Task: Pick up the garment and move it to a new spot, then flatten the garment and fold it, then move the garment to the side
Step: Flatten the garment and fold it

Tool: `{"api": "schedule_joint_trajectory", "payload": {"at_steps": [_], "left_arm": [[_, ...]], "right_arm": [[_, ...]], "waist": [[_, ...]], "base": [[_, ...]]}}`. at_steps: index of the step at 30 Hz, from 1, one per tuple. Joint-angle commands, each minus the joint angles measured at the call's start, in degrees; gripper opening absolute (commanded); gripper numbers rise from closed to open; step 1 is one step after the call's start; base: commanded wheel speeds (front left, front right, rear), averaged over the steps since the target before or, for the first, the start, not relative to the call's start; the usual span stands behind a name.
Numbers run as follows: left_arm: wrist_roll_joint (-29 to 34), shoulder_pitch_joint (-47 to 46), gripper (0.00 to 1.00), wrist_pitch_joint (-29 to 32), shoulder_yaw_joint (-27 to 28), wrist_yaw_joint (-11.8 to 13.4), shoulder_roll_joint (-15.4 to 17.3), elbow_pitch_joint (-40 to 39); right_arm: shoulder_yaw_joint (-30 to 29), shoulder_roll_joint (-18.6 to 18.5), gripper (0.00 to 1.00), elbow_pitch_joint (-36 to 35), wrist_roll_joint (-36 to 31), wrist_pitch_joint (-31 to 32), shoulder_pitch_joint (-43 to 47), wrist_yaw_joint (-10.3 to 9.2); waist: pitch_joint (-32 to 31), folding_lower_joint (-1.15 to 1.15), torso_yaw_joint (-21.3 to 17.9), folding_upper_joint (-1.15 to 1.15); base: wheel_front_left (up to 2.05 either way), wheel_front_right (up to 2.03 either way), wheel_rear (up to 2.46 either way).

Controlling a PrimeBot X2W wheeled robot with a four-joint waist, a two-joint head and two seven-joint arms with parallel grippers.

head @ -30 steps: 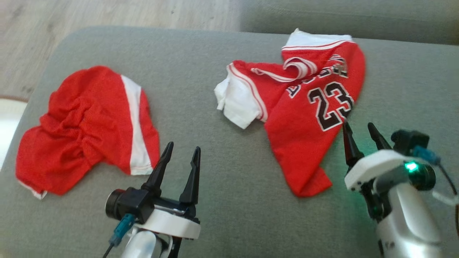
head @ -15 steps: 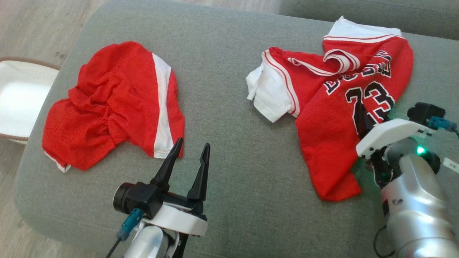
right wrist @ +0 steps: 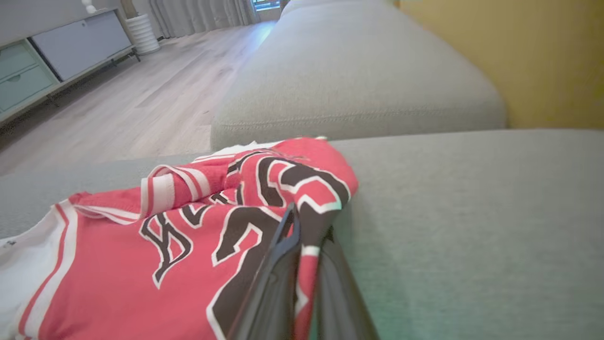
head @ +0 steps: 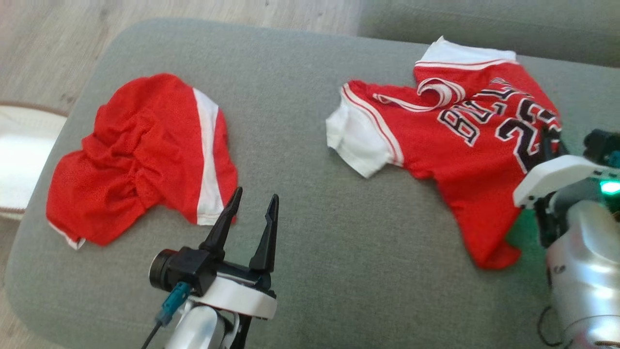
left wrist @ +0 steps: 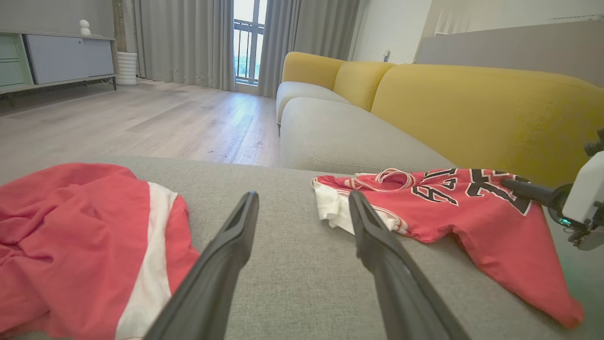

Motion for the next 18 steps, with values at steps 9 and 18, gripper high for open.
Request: {"api": "schedule_joint_trajectory", "payload": {"at_steps": [9, 18], "left_arm": [[-0.98, -0.55, 1.00, -0.54, 0.94, 0.50, 0.11, -2.16], [-1.75, -1.24, 1.00, -0.54, 0.09, 0.33, 0.11, -1.69]], "right_arm": [[1.62, -6.78, 0.00, -9.44, -14.64, 3.88, -2.62, -0.04], [7.69, -3.44, 0.00, -9.64, -25.38, 7.86, -1.47, -0.04]], "waist": [[-1.80, 0.00, -0.68, 0.00], [1.11, 0.00, 2.77, 0.00]], "base": [[0.00, 0.00, 0.00], [0.00, 0.00, 0.00]]}}
